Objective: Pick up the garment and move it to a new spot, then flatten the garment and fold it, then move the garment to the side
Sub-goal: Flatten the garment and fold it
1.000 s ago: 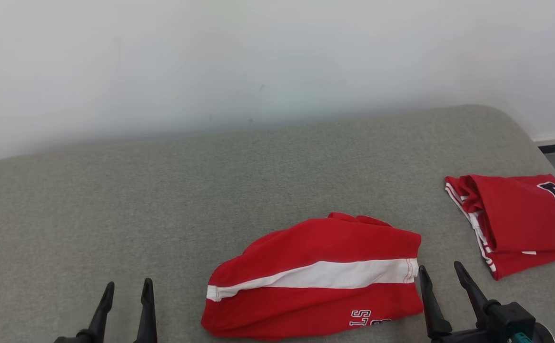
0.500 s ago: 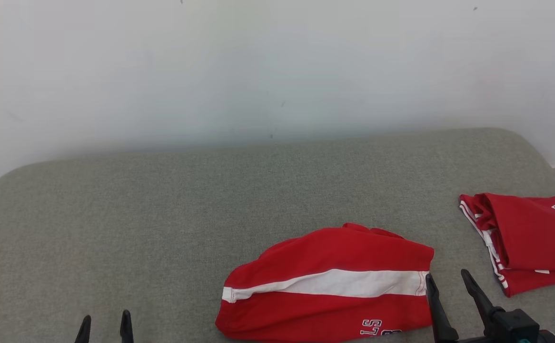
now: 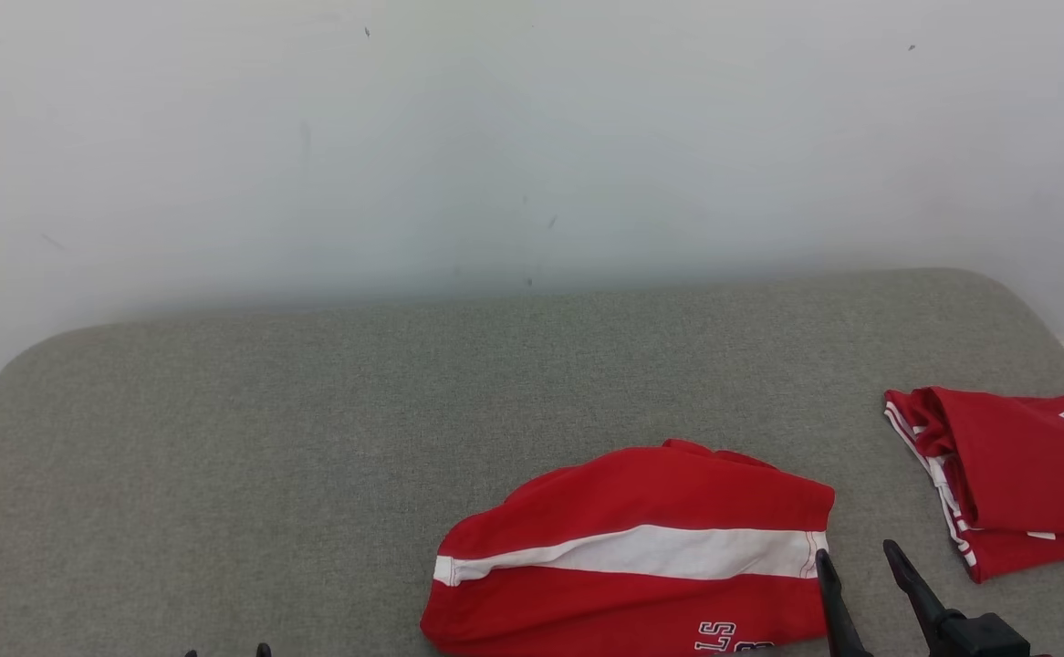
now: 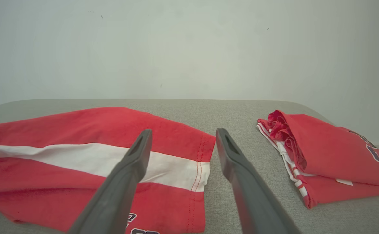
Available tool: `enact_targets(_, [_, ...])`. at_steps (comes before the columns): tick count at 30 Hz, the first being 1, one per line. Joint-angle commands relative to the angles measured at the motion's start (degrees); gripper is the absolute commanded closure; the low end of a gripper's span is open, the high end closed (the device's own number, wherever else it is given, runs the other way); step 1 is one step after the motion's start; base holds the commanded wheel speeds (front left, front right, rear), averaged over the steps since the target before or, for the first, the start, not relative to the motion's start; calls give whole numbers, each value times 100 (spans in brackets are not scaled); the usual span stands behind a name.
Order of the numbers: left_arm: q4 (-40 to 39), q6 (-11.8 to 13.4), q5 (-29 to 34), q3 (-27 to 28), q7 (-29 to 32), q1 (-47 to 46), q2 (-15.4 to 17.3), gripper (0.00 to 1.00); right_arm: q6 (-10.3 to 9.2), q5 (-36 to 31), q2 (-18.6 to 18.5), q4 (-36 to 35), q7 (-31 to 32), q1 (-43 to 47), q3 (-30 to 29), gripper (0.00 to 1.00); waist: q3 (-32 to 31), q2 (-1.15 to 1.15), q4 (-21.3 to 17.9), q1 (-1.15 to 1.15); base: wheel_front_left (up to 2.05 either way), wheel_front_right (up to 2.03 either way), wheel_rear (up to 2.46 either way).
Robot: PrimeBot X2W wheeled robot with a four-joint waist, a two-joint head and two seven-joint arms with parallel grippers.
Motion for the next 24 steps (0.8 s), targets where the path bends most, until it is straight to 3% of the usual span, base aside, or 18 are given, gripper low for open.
enact_targets(1, [12, -5, 58, -25, -13, 6, -24, 0, -15, -39, 7, 5, -24, 68, 3, 0, 7, 0, 2, 1, 0, 0, 0])
enact_targets(19, [31, -5, -123, -298, -13, -119, 80, 0, -15, -30, 41, 25, -24, 5, 13, 0, 66, 0, -34, 1, 0, 0, 0])
enact_targets(24, [131, -5, -312, -629, -13, -289, 195, 0, -15, -4, -23, 61, -24, -50, -6, 0, 100, 0, -23, 1, 0, 0, 0])
